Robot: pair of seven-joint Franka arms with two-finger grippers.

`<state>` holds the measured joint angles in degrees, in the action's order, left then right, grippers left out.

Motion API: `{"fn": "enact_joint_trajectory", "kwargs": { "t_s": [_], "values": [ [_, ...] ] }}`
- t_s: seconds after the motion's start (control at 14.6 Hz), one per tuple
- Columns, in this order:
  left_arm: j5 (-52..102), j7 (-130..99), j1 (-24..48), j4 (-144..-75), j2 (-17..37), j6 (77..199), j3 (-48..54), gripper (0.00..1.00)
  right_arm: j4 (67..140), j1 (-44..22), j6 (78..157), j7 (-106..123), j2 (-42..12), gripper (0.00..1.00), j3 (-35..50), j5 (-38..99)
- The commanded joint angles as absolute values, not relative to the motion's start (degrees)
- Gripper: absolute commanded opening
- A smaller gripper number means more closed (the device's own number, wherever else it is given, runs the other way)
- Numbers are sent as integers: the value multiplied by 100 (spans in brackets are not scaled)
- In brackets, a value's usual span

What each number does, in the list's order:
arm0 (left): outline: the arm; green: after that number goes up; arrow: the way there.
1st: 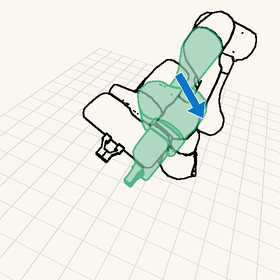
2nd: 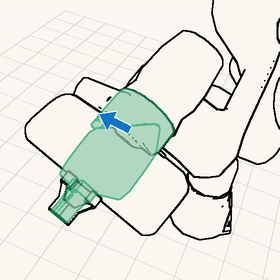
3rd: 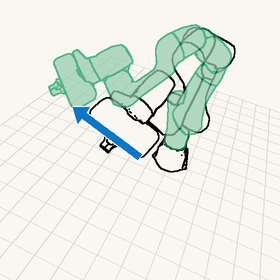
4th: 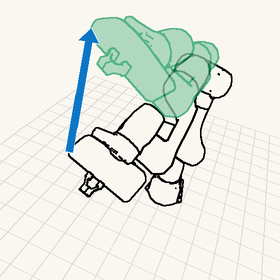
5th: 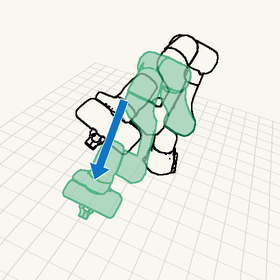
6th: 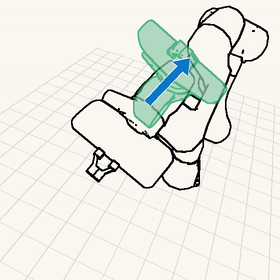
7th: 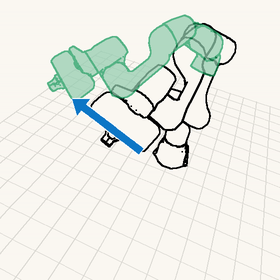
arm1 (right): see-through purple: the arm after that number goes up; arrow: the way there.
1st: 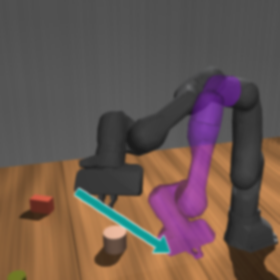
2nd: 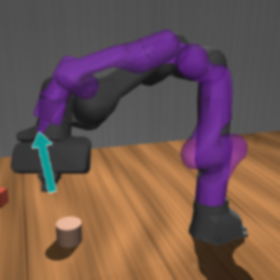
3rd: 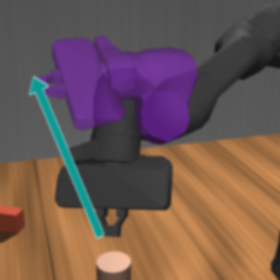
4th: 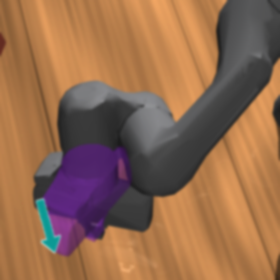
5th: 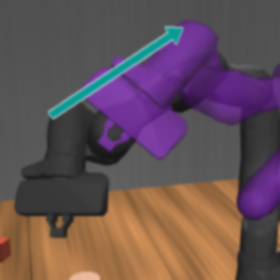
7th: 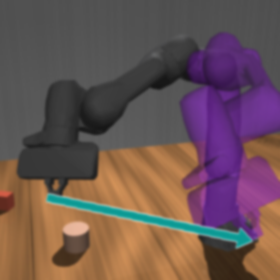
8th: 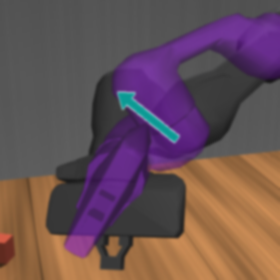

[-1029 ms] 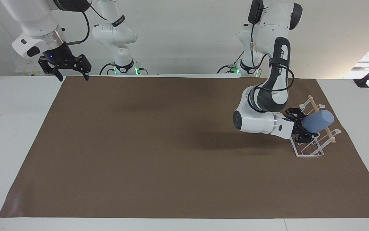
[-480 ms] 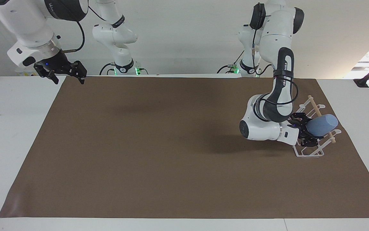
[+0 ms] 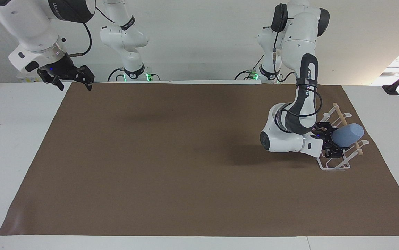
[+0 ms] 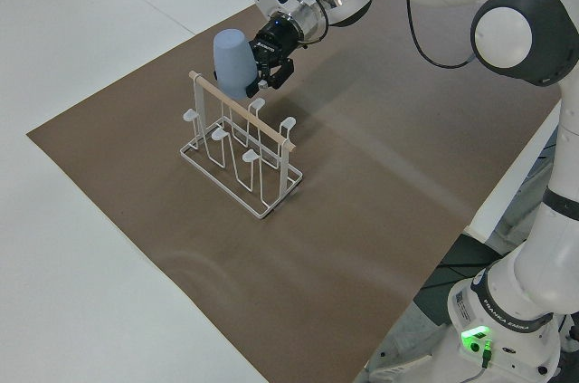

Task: Hang cup on cup holder
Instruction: 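Move the cup with the left gripper onto the wire rack peg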

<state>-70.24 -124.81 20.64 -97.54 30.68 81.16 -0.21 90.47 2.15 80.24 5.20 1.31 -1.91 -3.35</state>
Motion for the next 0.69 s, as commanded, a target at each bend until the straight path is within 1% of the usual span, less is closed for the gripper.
{"fn": "enact_joint_trajectory", "kwargs": {
  "t_s": [0.0,0.07,0.21,0.27,0.48,0.62],
  "values": [
    [-7075,-12577,1978,-10037,2865,8357,18,0,9132,308,7972,536,237,99,-141,-220],
    [-7075,-12577,1960,-10028,2865,8393,18,14,9149,282,7972,545,237,99,-141,-220],
    [-7058,-12577,1951,-9985,2874,8411,18,79,9202,255,7972,536,272,99,-132,-220],
    [-7058,-12551,1934,-9950,2883,8463,18,100,9193,255,7972,536,272,99,-114,-220],
    [-7058,-12375,1934,-9879,2883,8604,26,100,9193,290,7972,536,273,99,-114,-220],
    [-6970,-12358,1986,-9669,2795,8561,35,100,9202,308,7972,536,281,99,-114,-220]
  ]
}}
